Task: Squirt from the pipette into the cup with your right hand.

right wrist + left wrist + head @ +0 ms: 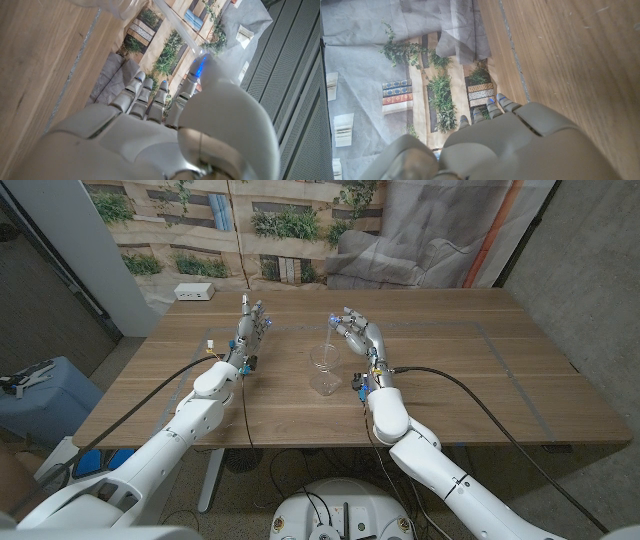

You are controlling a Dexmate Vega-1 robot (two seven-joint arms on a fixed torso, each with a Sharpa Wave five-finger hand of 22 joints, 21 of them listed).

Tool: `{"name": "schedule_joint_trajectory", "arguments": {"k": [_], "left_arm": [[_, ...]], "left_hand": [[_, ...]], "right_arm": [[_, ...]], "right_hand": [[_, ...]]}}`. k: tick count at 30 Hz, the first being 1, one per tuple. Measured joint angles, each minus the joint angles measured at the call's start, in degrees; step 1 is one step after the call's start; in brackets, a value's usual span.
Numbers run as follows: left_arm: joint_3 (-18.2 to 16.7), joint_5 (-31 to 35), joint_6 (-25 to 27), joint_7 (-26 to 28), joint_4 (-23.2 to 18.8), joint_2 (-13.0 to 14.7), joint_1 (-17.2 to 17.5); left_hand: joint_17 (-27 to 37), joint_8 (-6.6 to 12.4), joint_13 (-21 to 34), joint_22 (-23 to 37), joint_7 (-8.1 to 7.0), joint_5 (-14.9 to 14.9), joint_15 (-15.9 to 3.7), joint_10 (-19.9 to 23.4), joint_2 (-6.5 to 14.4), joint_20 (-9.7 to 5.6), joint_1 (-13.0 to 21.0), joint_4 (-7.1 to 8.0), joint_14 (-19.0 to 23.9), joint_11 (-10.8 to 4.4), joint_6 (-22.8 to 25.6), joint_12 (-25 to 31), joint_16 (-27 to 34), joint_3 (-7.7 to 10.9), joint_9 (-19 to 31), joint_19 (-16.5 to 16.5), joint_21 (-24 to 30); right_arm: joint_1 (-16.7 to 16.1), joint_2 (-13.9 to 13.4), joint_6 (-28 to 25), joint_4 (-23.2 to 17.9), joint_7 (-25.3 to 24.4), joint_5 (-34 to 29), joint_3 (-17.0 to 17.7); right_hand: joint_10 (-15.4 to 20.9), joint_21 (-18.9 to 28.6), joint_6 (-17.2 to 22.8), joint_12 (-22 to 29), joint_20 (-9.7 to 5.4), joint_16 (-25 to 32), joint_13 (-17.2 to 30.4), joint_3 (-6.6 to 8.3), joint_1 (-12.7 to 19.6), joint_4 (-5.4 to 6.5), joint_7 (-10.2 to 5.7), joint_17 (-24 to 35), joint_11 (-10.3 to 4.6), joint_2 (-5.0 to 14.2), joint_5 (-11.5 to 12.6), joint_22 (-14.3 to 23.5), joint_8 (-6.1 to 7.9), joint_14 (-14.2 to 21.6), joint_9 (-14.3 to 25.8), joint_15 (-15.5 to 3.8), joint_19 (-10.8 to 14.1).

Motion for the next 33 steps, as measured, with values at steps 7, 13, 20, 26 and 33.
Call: {"name": "schedule_joint_trajectory", "arguments": {"k": [7,13,20,26,33], "left_arm": [[0.0,0.0,0.0,0.0,0.0,0.0,0.0],[0.0,0.0,0.0,0.0,0.0,0.0,0.0],[0.0,0.0,0.0,0.0,0.0,0.0,0.0],[0.0,0.0,0.0,0.1,0.0,0.0,0.0],[0.0,0.0,0.0,0.1,-0.1,0.0,0.0]], "left_hand": [[0.0,0.0,0.0,0.0,0.0,0.0,0.0,0.0,0.0,0.0,0.0,0.0,0.0,0.0,0.0,0.0,0.0,0.0,0.0,0.0,0.0],[0.0,0.0,0.0,0.0,0.0,0.0,0.0,0.0,0.0,0.0,0.0,0.0,0.0,0.0,0.0,0.0,0.0,0.0,0.0,0.0,0.0],[0.0,0.0,0.0,0.0,0.0,0.0,0.0,0.0,0.0,0.0,0.0,0.0,0.0,0.0,0.0,0.0,0.0,0.0,0.0,0.0,0.0],[0.0,0.0,0.0,0.0,0.0,0.0,0.0,0.0,0.0,0.0,0.0,0.0,0.0,0.0,0.0,0.0,0.0,0.0,0.0,0.0,0.0],[0.0,0.0,0.0,0.0,0.0,0.0,0.0,0.0,0.0,0.0,0.0,0.0,0.0,0.0,0.0,0.0,0.0,0.0,0.0,0.0,0.0]], "right_arm": [[0.2,-0.6,-2.5,-2.1,1.0,2.0,0.9],[0.4,-1.0,-4.4,-3.4,1.7,3.9,1.4],[1.0,-1.5,-6.2,-5.2,2.4,5.9,2.2],[1.7,-2.0,-7.9,-6.7,2.8,7.8,2.9],[2.3,-2.5,-9.3,-7.9,3.1,9.1,3.4]], "right_hand": [[0.1,0.0,-0.1,0.0,0.0,0.2,0.0,0.0,0.7,0.0,-0.11,0.0,0.07,-0.67,0.3,0.0,0.0,0.0,0.0,0.0,0.0],[0.1,0.0,-0.1,0.0,0.0,0.2,0.0,-0.19,0.7,0.19,-0.1,0.0,0.07,-0.67,0.3,0.0,-0.04,0.0,0.0,0.0,0.0],[0.1,0.0,-0.1,0.0,0.0,0.2,0.0,-0.24,0.7,0.24,-0.1,0.0,0.07,-0.67,0.5,0.0,-0.16,0.0,0.0,0.0,0.0],[0.3,0.0,-0.1,0.0,0.22,0.2,0.0,-0.24,0.7,0.24,-0.1,0.0,0.27,-0.67,0.5,0.0,-0.22,0.0,0.0,0.0,-0.2],[0.1,0.0,-0.1,0.0,0.21,0.2,0.0,-0.47,0.7,0.0,-0.1,0.3,0.49,-0.67,0.7,0.0,-0.23,0.0,0.0,0.0,-0.2]]}}
